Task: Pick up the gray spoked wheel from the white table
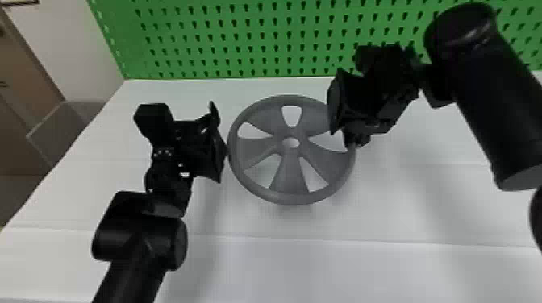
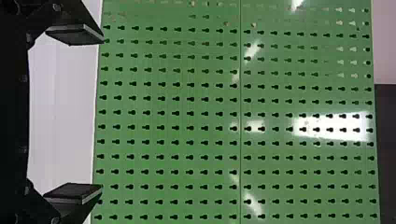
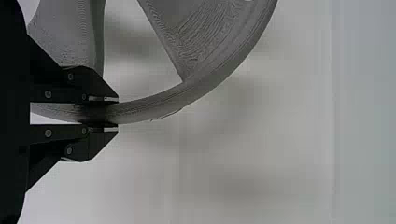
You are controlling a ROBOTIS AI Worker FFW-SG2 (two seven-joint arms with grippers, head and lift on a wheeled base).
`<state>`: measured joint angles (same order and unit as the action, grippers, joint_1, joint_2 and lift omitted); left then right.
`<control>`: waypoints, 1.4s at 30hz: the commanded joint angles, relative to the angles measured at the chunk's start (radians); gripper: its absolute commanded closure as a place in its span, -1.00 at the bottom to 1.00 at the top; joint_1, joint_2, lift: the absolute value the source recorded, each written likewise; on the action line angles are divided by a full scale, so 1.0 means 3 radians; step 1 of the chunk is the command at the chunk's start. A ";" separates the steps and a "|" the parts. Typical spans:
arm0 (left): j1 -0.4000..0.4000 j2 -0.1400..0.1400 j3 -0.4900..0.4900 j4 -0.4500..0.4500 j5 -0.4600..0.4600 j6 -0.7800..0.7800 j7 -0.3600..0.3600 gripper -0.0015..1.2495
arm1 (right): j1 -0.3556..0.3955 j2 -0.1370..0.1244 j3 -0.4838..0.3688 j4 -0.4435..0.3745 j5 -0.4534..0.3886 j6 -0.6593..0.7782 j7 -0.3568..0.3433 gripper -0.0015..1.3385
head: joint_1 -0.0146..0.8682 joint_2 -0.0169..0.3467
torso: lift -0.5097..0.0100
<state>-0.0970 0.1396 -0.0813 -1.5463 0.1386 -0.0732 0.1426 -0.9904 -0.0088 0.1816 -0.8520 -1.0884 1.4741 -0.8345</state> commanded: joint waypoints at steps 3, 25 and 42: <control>0.0001 0.0000 0.0000 0.0000 0.0003 -0.0001 0.0000 -0.74 | 0.0101 -0.0032 -0.0058 -0.0223 0.0176 -0.0051 0.0000 0.75 | 0.80 -0.09 | 0.64; 0.0068 0.0000 0.0072 -0.0087 0.0054 -0.0001 0.0005 -0.74 | 0.1108 -0.0277 -0.0202 -0.1910 0.1424 -0.1263 0.0839 0.75 | 0.80 -0.09 | 0.64; 0.0155 -0.0005 0.0169 -0.0184 0.0085 -0.0001 0.0005 -0.74 | 0.1757 -0.0119 -0.0161 -0.2355 0.2805 -0.2434 0.1800 0.75 | 0.80 -0.09 | 0.64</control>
<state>-0.0555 0.1381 -0.0357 -1.5963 0.1627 -0.0736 0.1442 -0.5017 -0.0543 0.1335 -1.5444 -0.2965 0.8189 -0.2967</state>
